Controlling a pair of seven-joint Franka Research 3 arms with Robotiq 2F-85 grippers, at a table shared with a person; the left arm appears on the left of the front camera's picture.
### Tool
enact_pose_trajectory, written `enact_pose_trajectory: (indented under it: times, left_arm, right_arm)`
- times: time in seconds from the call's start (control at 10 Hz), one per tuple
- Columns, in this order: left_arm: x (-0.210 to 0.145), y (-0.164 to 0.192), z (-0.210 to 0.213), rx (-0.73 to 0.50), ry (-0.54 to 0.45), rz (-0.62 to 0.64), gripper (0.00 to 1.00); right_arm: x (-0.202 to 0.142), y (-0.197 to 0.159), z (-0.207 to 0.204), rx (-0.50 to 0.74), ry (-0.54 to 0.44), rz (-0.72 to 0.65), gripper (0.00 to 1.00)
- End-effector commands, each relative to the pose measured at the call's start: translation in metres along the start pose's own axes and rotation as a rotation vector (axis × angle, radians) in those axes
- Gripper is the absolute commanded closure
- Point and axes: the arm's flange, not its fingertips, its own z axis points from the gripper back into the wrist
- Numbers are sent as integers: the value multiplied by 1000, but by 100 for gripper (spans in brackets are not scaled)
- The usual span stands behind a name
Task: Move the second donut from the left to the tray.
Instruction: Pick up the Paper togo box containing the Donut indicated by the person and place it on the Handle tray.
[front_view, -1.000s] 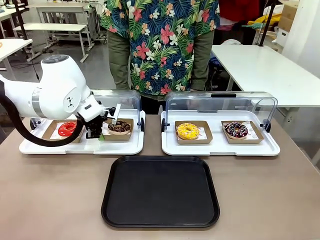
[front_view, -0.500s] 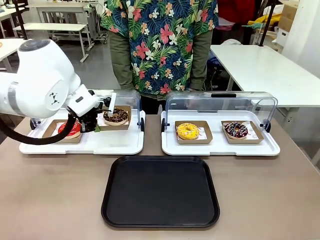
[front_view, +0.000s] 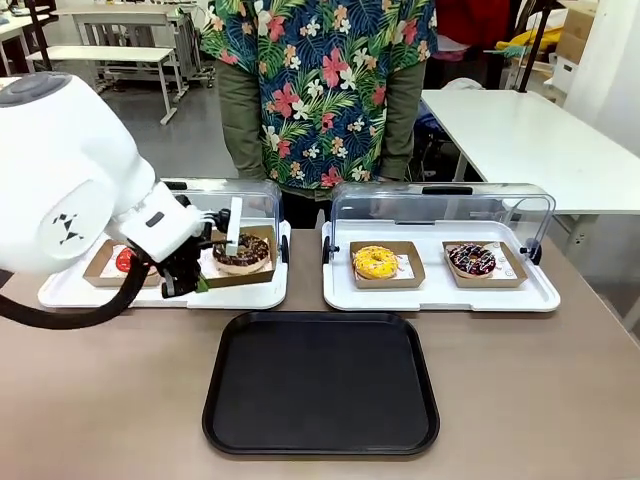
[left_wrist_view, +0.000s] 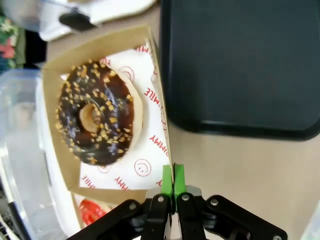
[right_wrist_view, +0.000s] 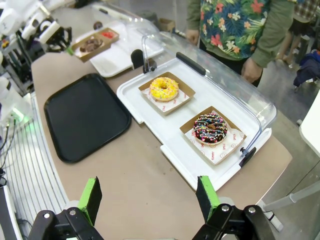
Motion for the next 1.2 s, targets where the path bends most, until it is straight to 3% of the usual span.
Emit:
enact_pose_trajectory:
  times: [0.0,0.5,1.1]
  left_arm:
    - [5,-40,10,-11,-27,33,99]
    - [54,-105,-25,-78,-46,-49,99]
    - [70,-145,-60,-133,-67,-130,99]
  right_arm:
    - [2,-2,1,2,-23,25,0]
    - [2,-2,1,2,-23,25,0]
    - [2,-2,1,2,-23,25,0]
